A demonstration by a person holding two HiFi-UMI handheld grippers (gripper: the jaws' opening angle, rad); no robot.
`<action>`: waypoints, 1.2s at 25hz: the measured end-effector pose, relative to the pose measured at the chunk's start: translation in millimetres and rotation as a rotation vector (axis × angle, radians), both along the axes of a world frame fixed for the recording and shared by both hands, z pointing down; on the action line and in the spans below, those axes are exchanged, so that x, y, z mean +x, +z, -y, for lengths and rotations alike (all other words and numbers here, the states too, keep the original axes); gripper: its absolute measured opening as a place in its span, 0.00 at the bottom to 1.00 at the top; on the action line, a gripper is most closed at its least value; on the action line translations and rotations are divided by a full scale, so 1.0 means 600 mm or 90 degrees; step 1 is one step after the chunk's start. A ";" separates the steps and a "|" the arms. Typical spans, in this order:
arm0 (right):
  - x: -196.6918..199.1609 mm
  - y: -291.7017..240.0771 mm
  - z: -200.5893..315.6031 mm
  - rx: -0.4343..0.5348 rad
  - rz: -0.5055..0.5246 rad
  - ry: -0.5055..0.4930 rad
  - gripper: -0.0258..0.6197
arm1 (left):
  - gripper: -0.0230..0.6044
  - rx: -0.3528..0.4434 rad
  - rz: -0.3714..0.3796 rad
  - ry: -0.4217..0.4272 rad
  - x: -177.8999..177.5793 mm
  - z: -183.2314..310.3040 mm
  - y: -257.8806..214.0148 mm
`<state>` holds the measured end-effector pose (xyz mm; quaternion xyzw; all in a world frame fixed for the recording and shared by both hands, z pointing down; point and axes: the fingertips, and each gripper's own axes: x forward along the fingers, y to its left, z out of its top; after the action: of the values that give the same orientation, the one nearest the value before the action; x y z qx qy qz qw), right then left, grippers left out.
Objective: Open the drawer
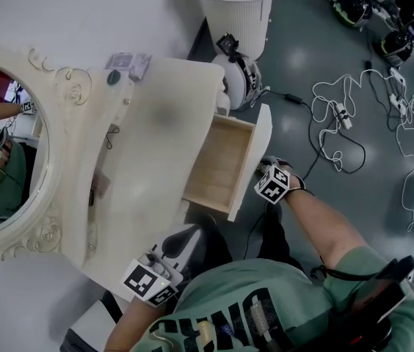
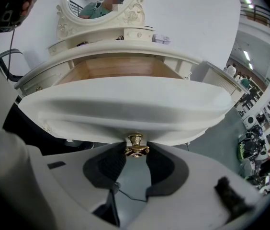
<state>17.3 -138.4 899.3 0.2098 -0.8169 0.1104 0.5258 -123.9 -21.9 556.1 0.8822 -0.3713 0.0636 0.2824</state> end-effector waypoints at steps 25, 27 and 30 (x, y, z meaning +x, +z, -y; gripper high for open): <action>0.005 0.000 -0.004 0.006 0.011 0.020 0.25 | 0.05 -0.001 0.007 0.007 0.005 0.000 -0.003; 0.005 0.001 -0.004 0.006 0.009 0.013 0.25 | 0.05 -0.001 0.007 0.009 0.006 0.003 -0.006; 0.004 0.002 -0.003 0.004 0.007 0.004 0.25 | 0.05 0.003 0.007 0.013 0.012 0.007 -0.011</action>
<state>19.5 -136.5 900.4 0.2135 -0.8193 0.1105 0.5206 -116.8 -26.4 549.8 0.8861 -0.3642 0.0704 0.2780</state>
